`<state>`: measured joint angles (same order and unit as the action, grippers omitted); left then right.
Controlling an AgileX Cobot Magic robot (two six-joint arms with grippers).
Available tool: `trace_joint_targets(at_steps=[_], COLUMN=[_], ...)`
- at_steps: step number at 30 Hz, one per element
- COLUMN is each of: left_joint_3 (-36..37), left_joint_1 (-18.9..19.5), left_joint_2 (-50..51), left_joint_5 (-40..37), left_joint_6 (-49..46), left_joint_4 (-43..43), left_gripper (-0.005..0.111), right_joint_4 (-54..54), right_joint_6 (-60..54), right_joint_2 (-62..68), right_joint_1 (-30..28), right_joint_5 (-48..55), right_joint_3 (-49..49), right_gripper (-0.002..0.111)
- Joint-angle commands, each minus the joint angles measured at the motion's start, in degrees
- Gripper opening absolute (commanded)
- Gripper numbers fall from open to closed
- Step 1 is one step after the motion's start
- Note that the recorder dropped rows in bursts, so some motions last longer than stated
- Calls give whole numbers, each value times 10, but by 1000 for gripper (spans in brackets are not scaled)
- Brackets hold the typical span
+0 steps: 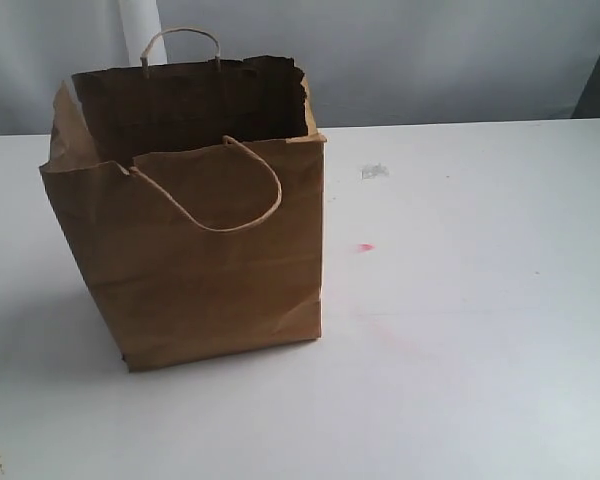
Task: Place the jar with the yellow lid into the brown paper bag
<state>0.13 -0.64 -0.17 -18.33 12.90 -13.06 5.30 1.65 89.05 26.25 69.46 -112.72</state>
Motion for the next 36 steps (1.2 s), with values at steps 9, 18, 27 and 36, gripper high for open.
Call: trace_joint_targets(at_steps=[9, 18, 27, 36], left_joint_3=[-1, -1, -1, -1], left_joint_1=[-3, -3, -3, -3], left_joint_2=[2, 2, 2, 2], left_joint_5=[5, 5, 5, 5], left_joint_6=[2, 2, 2, 2], left_joint_4=[2, 2, 2, 2], left_gripper=[1, 1, 1, 1], right_joint_4=[91, 176, 242, 43], right_joint_6=[-34, -39, -39, -111], right_joint_2=[-342, -559, -561, -590], right_joint_1=[0, 0, 0, -27], right_joint_5=[-119, -516, -565, -591], right_joint_3=[468, 846, 896, 896], right_gripper=[0, 0, 0, 0])
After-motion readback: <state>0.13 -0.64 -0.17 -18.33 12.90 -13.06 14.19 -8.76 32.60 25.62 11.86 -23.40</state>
